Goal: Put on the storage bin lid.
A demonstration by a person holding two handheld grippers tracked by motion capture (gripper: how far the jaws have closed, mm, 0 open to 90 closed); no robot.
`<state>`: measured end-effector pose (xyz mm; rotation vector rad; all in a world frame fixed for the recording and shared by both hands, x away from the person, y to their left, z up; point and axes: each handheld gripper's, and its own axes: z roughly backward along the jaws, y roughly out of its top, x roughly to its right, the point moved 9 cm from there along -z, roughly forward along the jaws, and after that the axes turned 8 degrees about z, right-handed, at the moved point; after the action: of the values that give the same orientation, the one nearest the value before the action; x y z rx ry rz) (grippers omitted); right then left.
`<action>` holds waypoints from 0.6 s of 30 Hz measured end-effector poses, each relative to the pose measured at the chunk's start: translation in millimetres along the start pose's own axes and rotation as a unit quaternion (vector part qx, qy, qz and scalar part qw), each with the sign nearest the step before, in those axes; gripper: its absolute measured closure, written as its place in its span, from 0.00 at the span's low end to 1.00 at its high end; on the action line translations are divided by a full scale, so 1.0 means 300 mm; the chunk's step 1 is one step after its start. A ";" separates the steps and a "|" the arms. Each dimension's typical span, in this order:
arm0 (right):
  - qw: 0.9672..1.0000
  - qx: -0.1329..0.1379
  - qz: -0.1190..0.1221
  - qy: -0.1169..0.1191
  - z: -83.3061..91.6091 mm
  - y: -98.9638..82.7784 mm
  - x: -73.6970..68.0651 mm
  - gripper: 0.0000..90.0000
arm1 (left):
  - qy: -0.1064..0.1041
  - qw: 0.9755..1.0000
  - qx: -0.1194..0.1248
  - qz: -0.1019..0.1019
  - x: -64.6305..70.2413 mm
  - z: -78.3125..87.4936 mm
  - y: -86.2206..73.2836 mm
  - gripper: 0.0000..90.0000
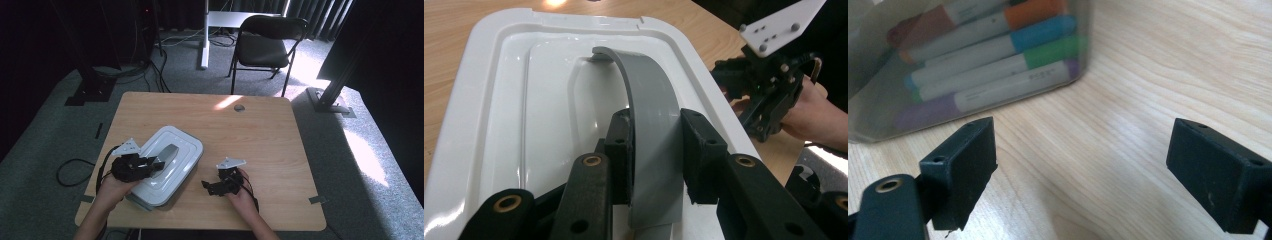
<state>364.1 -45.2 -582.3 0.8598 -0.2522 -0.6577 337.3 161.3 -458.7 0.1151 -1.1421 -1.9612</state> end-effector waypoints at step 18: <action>1.000 0.011 -0.010 -0.005 0.036 0.018 0.029 0.14 | 0.005 0.999 0.039 -0.028 0.000 0.017 0.002 0.42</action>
<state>368.3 -54.9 -571.9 0.8818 -0.2608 -0.6781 335.4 164.6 -455.4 0.1996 -1.2219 -1.9628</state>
